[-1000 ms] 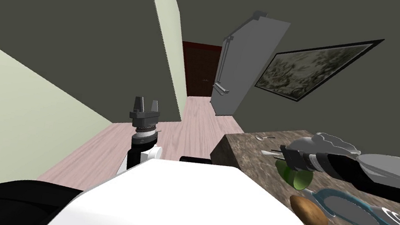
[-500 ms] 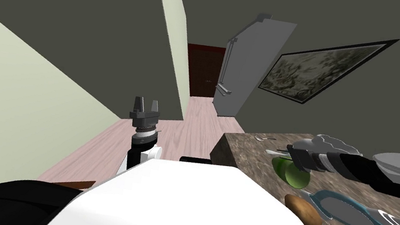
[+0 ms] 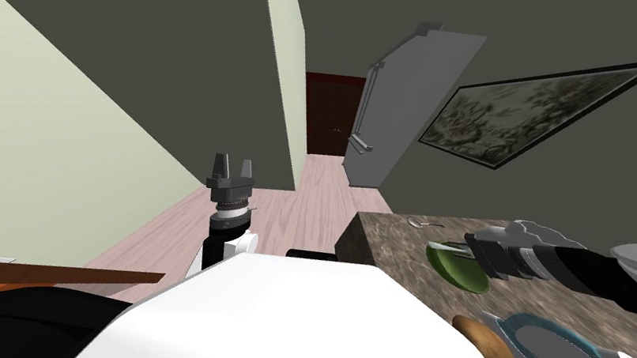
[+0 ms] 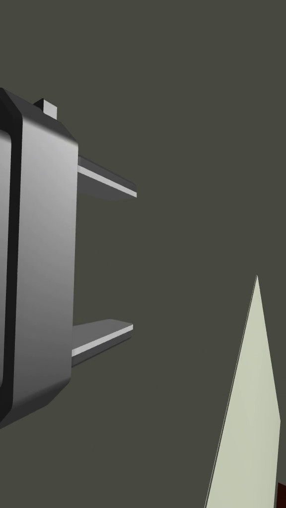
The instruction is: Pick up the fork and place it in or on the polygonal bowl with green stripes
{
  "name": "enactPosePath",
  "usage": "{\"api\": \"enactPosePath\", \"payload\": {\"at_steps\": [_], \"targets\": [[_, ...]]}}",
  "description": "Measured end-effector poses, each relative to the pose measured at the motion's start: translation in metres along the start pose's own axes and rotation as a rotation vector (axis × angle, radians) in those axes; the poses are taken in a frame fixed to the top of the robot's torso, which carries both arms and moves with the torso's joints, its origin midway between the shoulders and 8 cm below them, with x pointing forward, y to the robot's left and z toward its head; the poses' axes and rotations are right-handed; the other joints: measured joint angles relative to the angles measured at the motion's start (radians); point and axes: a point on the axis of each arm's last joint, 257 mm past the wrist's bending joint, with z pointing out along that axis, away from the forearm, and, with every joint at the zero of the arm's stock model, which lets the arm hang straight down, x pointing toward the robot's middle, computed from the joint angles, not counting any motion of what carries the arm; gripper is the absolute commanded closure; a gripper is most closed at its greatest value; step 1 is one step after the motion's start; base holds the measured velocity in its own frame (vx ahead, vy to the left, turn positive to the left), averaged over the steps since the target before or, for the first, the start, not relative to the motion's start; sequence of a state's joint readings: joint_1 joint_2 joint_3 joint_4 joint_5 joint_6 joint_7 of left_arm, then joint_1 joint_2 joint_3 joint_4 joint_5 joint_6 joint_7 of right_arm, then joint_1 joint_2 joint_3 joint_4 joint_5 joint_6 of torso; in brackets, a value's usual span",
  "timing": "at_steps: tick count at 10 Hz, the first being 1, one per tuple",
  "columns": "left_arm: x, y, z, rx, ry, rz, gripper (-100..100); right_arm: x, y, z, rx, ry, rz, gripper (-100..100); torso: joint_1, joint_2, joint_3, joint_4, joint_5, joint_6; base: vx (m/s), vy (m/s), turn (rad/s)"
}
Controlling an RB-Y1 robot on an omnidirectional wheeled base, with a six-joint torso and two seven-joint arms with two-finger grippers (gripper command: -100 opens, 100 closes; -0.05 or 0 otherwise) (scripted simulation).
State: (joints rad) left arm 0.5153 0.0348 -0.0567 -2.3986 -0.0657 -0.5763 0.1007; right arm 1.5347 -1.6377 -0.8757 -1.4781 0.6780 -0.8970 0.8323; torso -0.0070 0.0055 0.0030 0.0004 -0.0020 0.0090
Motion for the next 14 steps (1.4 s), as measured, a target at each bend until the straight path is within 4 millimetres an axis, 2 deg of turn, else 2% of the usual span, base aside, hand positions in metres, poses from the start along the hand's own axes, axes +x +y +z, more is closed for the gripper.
{"api": "enactPosePath", "payload": {"at_steps": [1,5,6,7,14], "targets": [[0.000,0.000,0.000,0.000,0.000,0.000,0,0.000,0.001,0.000,-0.003,-0.001,0.000,-100,0.001,0.000,0.000,0.000,0.000,0.000,0.000,0.000,0.000],[0.000,0.000,0.000,0.000,0.000,0.000,0,0.000,0.001,0.000,-0.003,-0.001,0.000,-100,0.003,-0.001,0.000,0.000,0.001,0.000,0.000,0.000,0.000],[0.000,0.000,0.000,0.000,0.000,0.000,0,0.000,0.001,0.000,-0.003,-0.001,0.000,0,0.003,-0.001,0.000,0.000,0.001,0.000,0.000,0.000,0.000],[0.000,0.000,0.000,0.000,0.000,0.000,0,0.000,0.001,0.000,-0.003,-0.001,0.000,-100,0.003,-0.001,0.000,0.000,0.001,0.000,-0.001,0.011,-0.042],[0.000,0.000,0.000,0.000,0.000,0.000,0,-0.003,-0.036,-0.031,-0.013,-0.007,-0.032,-100,0.004,-0.001,0.000,0.000,0.001,0.000,0.001,0.020,-0.035]]}}
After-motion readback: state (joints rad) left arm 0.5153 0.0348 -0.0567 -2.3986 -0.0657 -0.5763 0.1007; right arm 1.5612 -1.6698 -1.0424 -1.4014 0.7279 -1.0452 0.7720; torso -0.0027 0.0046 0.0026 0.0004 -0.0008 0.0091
